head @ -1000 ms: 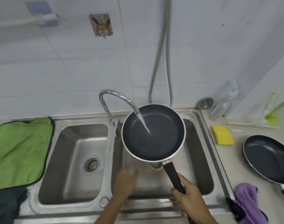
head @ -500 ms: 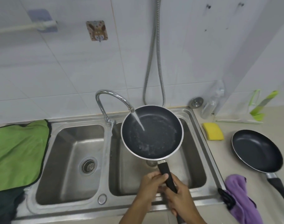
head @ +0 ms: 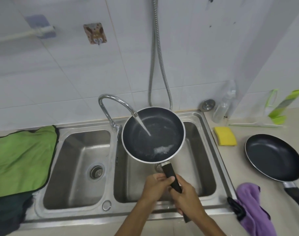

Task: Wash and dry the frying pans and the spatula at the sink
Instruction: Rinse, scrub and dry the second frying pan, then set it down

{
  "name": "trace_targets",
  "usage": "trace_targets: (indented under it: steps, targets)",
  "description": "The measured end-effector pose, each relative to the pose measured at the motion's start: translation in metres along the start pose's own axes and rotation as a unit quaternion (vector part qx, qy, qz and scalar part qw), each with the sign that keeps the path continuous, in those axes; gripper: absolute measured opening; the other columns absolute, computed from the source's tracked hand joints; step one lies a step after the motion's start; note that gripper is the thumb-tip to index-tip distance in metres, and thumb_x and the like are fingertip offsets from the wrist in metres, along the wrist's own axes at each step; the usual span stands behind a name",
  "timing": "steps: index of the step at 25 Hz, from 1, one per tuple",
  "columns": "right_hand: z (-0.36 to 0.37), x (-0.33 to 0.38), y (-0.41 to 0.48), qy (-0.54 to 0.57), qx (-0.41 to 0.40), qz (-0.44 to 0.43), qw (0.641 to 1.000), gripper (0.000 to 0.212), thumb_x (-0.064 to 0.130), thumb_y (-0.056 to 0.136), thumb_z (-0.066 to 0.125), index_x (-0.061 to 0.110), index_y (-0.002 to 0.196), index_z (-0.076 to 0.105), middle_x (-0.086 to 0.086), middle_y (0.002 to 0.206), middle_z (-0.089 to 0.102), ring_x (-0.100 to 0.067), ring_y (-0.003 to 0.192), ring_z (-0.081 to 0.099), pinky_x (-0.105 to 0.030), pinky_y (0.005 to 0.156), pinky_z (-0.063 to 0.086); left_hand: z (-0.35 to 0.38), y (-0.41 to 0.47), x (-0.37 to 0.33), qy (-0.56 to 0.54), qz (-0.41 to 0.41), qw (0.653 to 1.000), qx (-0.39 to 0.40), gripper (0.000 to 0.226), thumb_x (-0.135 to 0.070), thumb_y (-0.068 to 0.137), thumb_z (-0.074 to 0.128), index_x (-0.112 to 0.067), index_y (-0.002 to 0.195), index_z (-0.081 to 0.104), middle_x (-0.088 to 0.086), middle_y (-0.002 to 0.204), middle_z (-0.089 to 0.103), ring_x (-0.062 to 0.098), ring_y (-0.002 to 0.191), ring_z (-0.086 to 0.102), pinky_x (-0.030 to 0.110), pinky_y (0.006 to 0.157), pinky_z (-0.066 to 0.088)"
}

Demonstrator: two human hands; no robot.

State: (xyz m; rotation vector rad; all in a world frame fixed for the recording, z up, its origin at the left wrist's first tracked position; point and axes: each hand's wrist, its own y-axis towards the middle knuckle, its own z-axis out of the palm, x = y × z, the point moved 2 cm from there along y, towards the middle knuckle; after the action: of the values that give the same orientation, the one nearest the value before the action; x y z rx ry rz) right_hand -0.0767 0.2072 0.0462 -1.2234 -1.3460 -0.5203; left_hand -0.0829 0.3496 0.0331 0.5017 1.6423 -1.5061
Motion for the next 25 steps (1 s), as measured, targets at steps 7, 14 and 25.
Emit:
trace_targets:
  steps: [7, 14, 25]
  targets:
    - [-0.014, -0.011, -0.013, 0.002, 0.022, 0.025, 0.999, 0.059, 0.007, 0.093, 0.056, 0.053, 0.130, 0.060, -0.005, 0.061, 0.062, -0.022, 0.041, 0.049, -0.029, 0.042, 0.041, 0.008, 0.001, 0.020, 0.029, -0.029, 0.999, 0.021, 0.022, -0.003, 0.082, 0.083, 0.009, 0.096, 0.071, 0.013, 0.085, 0.077, 0.017, 0.076, 0.074, 0.027, 0.074, 0.061]
    - [0.023, -0.004, 0.002, 0.026, 0.020, 0.019, 0.999, 0.057, 0.012, 0.095, 0.055, 0.061, 0.125, 0.057, -0.005, 0.060, 0.061, -0.026, 0.041, 0.051, -0.034, 0.040, 0.047, -0.032, 0.012, 0.006, 0.064, -0.004, 0.998, 0.015, 0.018, -0.012, 0.081, 0.086, -0.005, 0.093, 0.074, 0.008, 0.087, 0.080, 0.016, 0.082, 0.076, 0.030, 0.080, 0.061]
    - [0.006, -0.012, 0.017, -0.019, -0.013, -0.004, 1.000, 0.061, 0.011, 0.096, 0.061, 0.058, 0.134, 0.054, -0.010, 0.064, 0.061, -0.020, 0.046, 0.052, -0.032, 0.042, 0.047, -0.024, 0.027, 0.004, 0.081, -0.027, 0.990, 0.111, 0.027, -0.007, 0.085, 0.079, -0.002, 0.110, 0.072, 0.016, 0.108, 0.078, 0.018, 0.094, 0.074, 0.028, 0.088, 0.058]
